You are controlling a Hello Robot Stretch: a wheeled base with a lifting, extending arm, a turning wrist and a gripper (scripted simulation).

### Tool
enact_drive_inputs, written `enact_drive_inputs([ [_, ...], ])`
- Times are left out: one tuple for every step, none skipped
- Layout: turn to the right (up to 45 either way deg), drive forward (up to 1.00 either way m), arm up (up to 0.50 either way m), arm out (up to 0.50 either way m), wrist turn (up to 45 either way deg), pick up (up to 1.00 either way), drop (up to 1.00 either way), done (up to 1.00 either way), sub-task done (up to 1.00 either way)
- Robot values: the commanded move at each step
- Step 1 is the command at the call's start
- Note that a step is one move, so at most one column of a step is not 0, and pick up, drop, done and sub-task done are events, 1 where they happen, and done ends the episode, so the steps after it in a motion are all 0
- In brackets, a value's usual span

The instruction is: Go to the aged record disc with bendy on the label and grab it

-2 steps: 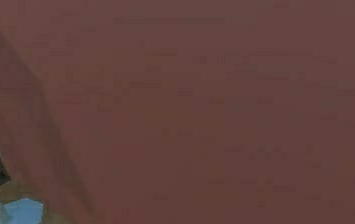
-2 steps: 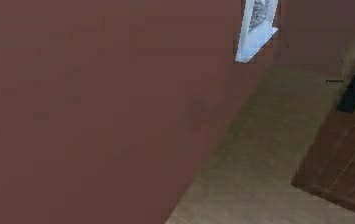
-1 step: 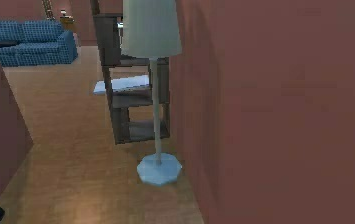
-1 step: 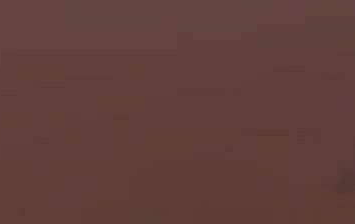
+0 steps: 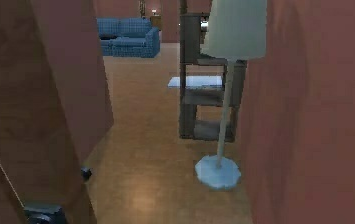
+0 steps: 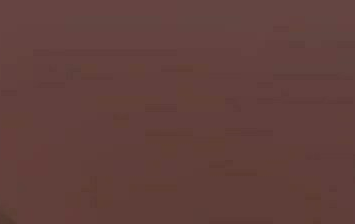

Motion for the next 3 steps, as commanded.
enact_drive_inputs([
  [0.0,0.65,0.00,0.00,0.0,0.00,0.00,0.00,0.00],
  [-24.0,0.00,0.00,0.00,0.0,0.00,0.00,0.00,0.00],
  [0.0,0.85,0.00,0.00,0.0,0.00,0.00,0.00,0.00],
])
